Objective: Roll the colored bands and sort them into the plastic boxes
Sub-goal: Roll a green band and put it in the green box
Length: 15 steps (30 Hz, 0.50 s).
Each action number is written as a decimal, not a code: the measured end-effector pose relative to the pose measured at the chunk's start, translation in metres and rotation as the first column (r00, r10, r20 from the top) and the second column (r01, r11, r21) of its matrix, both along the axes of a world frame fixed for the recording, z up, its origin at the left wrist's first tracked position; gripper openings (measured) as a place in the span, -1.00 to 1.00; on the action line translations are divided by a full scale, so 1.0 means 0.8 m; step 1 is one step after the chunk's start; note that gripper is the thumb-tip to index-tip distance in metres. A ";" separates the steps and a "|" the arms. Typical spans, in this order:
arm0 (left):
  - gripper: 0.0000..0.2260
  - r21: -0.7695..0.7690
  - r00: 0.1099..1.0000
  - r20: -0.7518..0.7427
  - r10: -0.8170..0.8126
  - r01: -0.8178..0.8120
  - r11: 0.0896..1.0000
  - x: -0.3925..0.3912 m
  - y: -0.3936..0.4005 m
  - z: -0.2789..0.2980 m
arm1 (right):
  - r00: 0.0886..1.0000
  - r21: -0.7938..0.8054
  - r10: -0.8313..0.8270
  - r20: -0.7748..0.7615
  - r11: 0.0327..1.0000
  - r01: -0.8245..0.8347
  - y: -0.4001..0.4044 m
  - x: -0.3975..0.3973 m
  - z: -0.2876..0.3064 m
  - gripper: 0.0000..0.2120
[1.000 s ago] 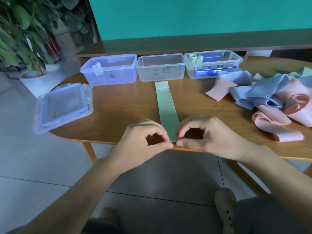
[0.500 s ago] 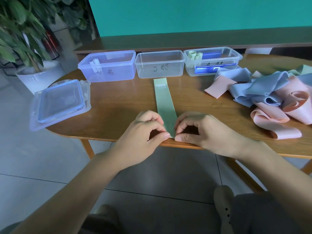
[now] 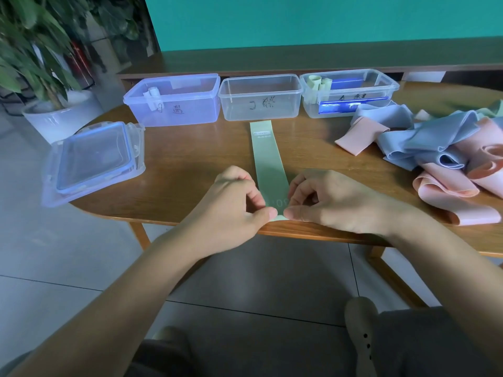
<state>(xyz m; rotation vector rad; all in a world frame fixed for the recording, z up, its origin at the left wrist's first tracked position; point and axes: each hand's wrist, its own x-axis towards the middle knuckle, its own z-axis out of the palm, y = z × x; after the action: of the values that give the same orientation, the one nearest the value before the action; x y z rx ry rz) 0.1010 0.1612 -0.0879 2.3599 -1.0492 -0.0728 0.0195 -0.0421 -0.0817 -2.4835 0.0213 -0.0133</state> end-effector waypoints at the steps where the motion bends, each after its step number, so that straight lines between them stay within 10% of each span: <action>1: -0.85 -0.006 1.000 -0.008 -0.002 0.002 1.000 0.001 0.000 0.001 | 1.000 0.007 -0.015 0.002 1.000 0.015 0.000 0.000 0.001 -0.86; 15: -0.89 -0.121 0.929 0.295 -0.225 0.269 0.955 -0.005 0.006 -0.024 | 0.946 0.033 0.209 0.246 0.974 -0.224 -0.008 -0.015 -0.017 -0.92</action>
<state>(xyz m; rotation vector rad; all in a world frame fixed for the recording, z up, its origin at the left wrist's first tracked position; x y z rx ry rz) 0.0972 0.1657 -0.1071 2.1219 -1.4297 0.2493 0.0074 -0.0487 -0.0953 -2.3937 -0.3494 -0.2184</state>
